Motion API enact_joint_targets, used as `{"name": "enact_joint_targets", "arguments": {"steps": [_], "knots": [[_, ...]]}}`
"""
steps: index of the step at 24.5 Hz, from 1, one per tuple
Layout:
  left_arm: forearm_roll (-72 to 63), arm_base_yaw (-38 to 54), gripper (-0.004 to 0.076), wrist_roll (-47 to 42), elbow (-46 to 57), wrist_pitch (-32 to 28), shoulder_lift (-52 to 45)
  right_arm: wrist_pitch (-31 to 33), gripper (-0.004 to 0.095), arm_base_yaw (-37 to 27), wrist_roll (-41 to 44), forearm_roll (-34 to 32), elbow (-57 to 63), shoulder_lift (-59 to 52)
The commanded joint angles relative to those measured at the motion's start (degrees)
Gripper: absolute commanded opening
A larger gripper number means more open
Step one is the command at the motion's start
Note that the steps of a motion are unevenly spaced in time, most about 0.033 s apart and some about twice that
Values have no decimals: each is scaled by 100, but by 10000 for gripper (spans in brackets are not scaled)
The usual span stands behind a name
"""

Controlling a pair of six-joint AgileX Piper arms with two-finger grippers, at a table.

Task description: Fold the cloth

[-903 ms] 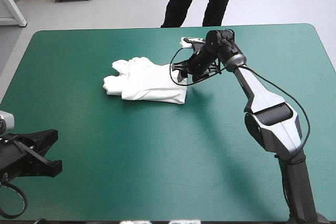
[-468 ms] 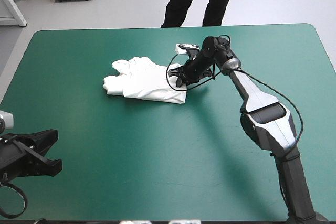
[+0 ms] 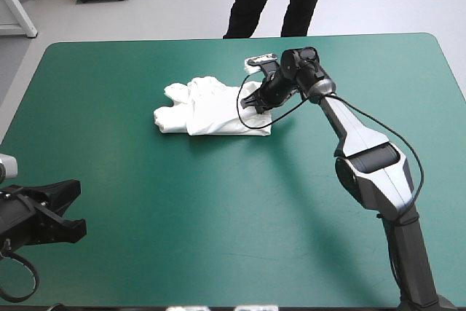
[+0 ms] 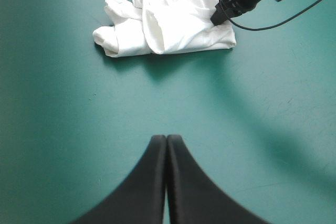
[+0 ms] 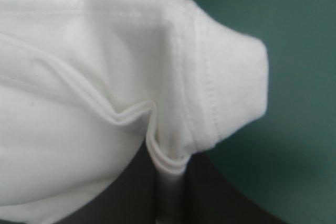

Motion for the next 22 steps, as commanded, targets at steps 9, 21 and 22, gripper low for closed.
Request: {"name": "enact_joint_targets", "arguments": {"steps": [9, 21, 22], "knots": [[-257, -7, -9, -69, -117, 95, 53, -294, -17, -1120, -457, -111, 1811, -1760], [-244, -7, -9, -32, -117, 86, 53, -1479, -17, -2723, -605, -558, 5006, -3894], [-244, -7, -9, -32, -117, 86, 53, -1671, -17, -2948, -578, -685, 5330, -4097]]}}
